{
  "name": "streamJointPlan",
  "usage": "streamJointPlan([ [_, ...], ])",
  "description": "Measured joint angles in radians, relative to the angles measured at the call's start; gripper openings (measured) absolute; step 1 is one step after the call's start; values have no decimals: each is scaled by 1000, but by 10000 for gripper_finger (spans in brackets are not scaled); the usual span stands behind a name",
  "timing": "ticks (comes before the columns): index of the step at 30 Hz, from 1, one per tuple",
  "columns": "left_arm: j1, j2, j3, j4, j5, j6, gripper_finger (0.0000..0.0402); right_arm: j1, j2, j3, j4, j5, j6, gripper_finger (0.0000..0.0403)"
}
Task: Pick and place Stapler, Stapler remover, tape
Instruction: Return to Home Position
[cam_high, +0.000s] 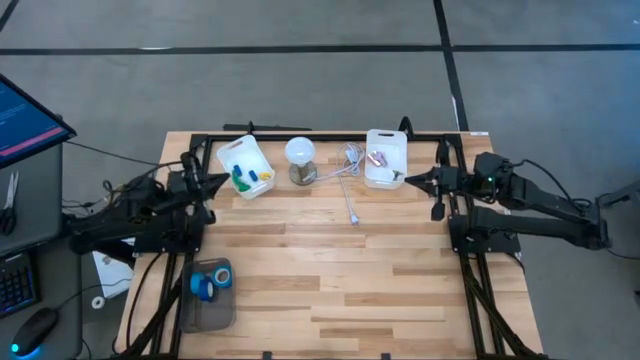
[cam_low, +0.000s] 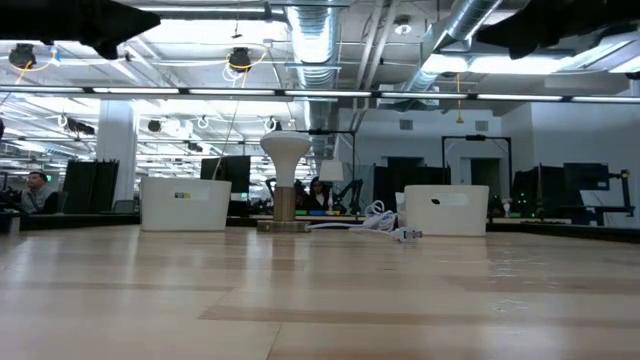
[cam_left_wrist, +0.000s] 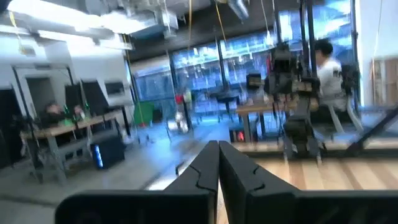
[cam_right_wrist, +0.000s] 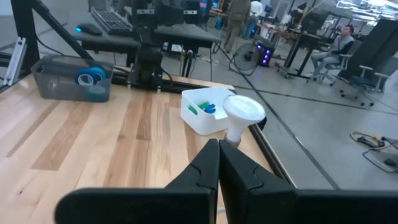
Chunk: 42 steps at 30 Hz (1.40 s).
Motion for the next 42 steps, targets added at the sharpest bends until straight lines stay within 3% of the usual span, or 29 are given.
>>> streamJointPlan([
  [14, -1, 0, 14, -94, 28, -51, 2, -1, -83, 0, -58, -3, -13, 0],
  [20, -1, 0, 13, -100, 55, -70, 2, 0, -178, 0, -123, -45, 48, 0],
  [35, -1, 0, 13, -99, 61, -70, 2, 2, -432, -38, -94, -49, 80, 0],
  [42, -1, 0, 12, -97, 75, -69, 2, 1, -427, -78, -48, -26, 137, 0],
])
